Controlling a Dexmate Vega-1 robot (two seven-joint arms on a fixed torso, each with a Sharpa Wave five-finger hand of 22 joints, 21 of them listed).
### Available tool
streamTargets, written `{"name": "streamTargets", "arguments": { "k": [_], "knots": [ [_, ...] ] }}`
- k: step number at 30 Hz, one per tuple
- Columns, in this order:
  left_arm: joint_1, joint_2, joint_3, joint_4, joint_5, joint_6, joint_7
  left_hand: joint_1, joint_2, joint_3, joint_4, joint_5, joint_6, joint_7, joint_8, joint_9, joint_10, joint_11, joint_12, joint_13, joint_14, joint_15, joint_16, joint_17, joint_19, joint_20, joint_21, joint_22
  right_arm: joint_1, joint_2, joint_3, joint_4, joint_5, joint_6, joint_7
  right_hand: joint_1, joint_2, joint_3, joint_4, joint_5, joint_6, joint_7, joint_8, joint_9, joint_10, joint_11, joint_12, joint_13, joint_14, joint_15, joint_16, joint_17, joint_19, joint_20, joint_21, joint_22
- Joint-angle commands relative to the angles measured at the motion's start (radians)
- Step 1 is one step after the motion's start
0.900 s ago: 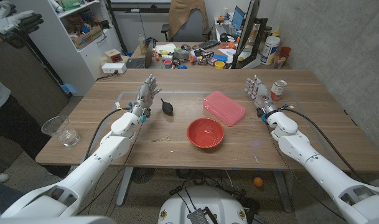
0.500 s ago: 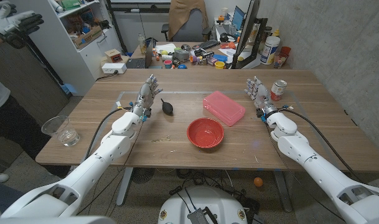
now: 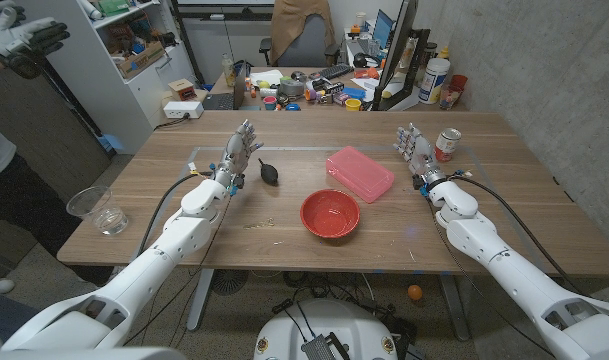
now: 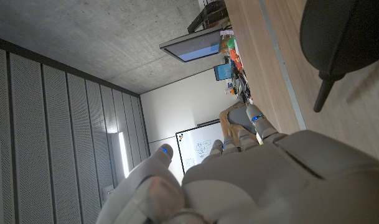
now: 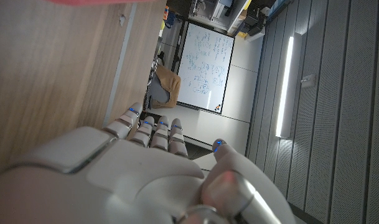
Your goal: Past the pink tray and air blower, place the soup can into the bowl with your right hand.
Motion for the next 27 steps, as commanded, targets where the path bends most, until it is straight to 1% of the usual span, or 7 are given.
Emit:
{"name": "streamTargets", "arguments": {
  "k": [1,21,27],
  "knots": [
    [0.007,-0.001,0.001,-0.011,0.003,-0.004,0.005,-0.006,0.083,0.007,-0.001,0.003,-0.085,0.001,0.004,0.004,-0.121,-0.001,0.005,0.002,-0.077,-0.001,0.004,0.003,-0.099,0.002,0.003,0.002,-0.005,-0.002,0.003,-0.001,0.0,0.005,-0.001,-0.001,0.052,0.008,-0.001,0.002,0.01,0.001,0.004,0.005,0.007,0.002,0.005,0.004,0.008,0.004,0.002,0.002,0.008,-0.024,0.007,0.001],
    [0.016,0.003,-0.003,-0.018,0.002,-0.012,0.007,-0.011,0.083,0.011,-0.001,0.004,-0.088,0.001,0.003,0.004,-0.122,-0.001,0.005,0.002,-0.078,-0.001,0.004,0.003,-0.1,0.003,0.001,0.002,-0.01,-0.006,0.002,-0.012,-0.006,0.006,-0.006,0.002,0.056,0.012,-0.002,0.003,0.01,-0.002,0.003,0.005,0.007,-0.001,0.005,0.004,0.007,0.004,0.001,0.001,0.008,-0.026,0.006,0.001],
    [0.021,0.004,-0.005,-0.022,0.002,-0.016,0.01,-0.012,0.083,0.013,-0.001,0.005,-0.089,0.001,0.002,0.004,-0.123,-0.005,0.005,0.002,-0.079,0.0,0.003,0.003,-0.102,0.004,-0.001,0.002,-0.011,-0.011,-0.002,-0.018,-0.021,0.006,-0.017,0.003,0.056,0.013,-0.003,0.003,0.01,-0.002,0.002,0.005,0.006,0.001,0.004,0.004,0.007,0.004,0.0,0.001,0.008,-0.026,0.006,0.001]
  ]
}}
